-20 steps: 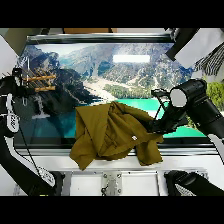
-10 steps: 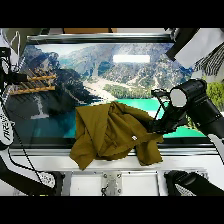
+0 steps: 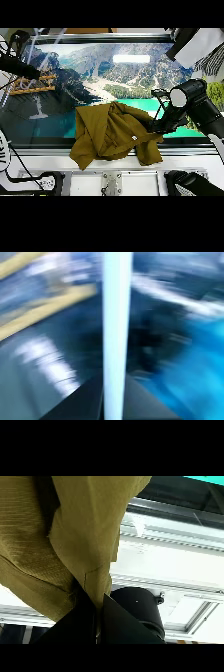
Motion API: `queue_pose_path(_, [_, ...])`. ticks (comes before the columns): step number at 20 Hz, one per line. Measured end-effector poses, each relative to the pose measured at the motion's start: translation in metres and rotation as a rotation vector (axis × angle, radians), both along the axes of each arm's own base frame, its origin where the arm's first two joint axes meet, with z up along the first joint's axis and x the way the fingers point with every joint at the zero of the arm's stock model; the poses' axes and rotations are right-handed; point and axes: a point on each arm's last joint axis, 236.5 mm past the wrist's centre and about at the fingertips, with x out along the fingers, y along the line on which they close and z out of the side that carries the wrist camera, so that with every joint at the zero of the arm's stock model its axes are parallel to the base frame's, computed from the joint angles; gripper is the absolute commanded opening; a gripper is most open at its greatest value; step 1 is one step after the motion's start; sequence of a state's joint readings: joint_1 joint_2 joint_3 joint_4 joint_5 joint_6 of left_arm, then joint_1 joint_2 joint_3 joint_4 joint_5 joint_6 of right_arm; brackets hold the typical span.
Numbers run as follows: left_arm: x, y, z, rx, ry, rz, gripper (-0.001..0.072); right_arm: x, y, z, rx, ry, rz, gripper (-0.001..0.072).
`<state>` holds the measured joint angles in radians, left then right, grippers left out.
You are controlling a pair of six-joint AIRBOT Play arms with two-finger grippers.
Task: Fold the clothes and pants, and hang the long-sleeved shirts on hangers.
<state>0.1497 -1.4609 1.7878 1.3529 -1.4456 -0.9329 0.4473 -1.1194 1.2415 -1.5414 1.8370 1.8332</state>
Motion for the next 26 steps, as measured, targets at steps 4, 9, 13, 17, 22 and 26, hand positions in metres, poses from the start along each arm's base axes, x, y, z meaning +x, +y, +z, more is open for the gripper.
queue_pose_path(4, [-0.07, -0.06, 0.021, -0.12, 0.102, -0.297, 0.0011, 0.0, 0.0, 0.0, 0.0, 0.0, 0.0, 0.0017])
queue_pose_path(9, [-0.134, -0.07, 0.009, -0.107, 0.188, -0.436, 0.001, 0.0, 0.0, 0.0, 0.0, 0.0, 0.0, 0.0017])
queue_pose_path(13, [-0.187, -0.078, -0.015, -0.095, 0.219, -0.566, 0.001, 0.0, 0.0, 0.0, 0.0, 0.0, 0.0, 0.0017])
queue_pose_path(17, [-0.236, -0.088, -0.041, -0.111, 0.254, -0.645, 0.001, 0.0, 0.0, 0.0, 0.0, 0.0, 0.0, 0.0017])
queue_pose_path(22, [-0.275, -0.11, -0.081, -0.131, 0.31, -0.755, 0.0011, 0.0, 0.0, 0.0, 0.0, 0.0, 0.0, 0.0017])
queue_pose_path(26, [-0.281, -0.138, -0.109, -0.124, 0.34, -0.872, 0.001, 0.0, 0.0, 0.0, 0.0, 0.0, 0.0, 0.0017])
